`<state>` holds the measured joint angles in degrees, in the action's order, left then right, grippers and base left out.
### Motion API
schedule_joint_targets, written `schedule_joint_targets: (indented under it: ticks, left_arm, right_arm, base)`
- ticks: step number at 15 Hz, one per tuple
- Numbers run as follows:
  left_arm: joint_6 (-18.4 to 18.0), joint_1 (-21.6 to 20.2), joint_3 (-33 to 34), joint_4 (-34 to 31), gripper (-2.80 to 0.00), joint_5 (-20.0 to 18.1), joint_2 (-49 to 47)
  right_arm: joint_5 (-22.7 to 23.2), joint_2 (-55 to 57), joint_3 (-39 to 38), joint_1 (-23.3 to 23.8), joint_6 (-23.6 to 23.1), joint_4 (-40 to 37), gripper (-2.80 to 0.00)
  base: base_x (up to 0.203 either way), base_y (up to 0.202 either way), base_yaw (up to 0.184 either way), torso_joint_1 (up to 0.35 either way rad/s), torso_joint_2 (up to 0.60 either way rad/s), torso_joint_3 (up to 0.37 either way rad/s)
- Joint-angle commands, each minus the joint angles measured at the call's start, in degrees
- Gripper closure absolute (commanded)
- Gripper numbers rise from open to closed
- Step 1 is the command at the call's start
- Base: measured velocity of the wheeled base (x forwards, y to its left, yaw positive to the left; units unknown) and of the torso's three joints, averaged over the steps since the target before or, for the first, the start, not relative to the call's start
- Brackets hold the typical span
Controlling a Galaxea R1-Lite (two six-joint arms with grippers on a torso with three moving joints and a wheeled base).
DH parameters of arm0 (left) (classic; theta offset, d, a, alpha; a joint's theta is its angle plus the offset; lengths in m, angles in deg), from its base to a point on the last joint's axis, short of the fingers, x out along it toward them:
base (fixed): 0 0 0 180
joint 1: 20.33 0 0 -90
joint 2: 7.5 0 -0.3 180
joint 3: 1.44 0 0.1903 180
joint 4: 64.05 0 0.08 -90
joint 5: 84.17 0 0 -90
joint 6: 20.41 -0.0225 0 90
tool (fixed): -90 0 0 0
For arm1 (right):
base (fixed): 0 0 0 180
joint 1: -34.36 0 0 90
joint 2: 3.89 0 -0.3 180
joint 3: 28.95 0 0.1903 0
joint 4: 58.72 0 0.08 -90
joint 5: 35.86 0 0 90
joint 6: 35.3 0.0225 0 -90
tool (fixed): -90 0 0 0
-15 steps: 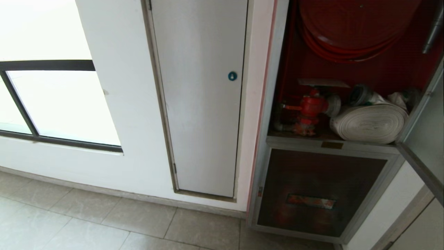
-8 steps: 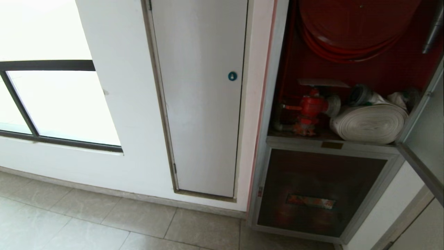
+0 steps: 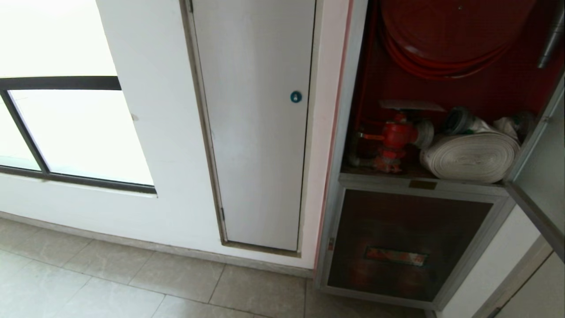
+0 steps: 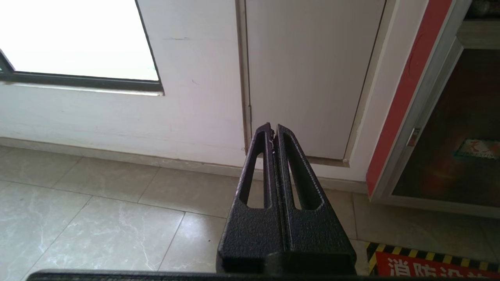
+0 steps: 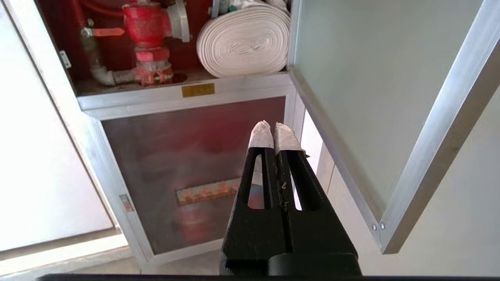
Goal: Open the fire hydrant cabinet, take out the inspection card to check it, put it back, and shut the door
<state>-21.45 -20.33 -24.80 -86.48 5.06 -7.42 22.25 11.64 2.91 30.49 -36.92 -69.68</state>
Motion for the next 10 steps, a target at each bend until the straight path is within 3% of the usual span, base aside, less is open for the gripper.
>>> schedule_joint_targets:
  ticks: [1, 3, 10]
  left_arm:
    - [0.0, 0.0, 0.4, 0.0, 0.00, 0.0, -0.1]
    - [0.0, 0.0, 0.4, 0.0, 0.00, 0.0, -0.1]
    - [0.0, 0.0, 0.4, 0.0, 0.00, 0.0, -0.1]
  right_arm:
    - [-0.1, -0.7, -0.5, 1.8, -0.1, -0.1, 0.00]
    - [1.3, -0.8, -1.6, 2.2, 0.3, -0.3, 0.00]
    - [17.9, -7.6, -8.4, 3.1, 2.0, -1.8, 0.00]
  base:
    - [0.000, 0.000, 0.000, 0.000, 0.00, 0.000]
    - [0.000, 0.000, 0.000, 0.000, 0.00, 0.000]
    - [0.000, 0.000, 0.000, 0.000, 0.00, 0.000]
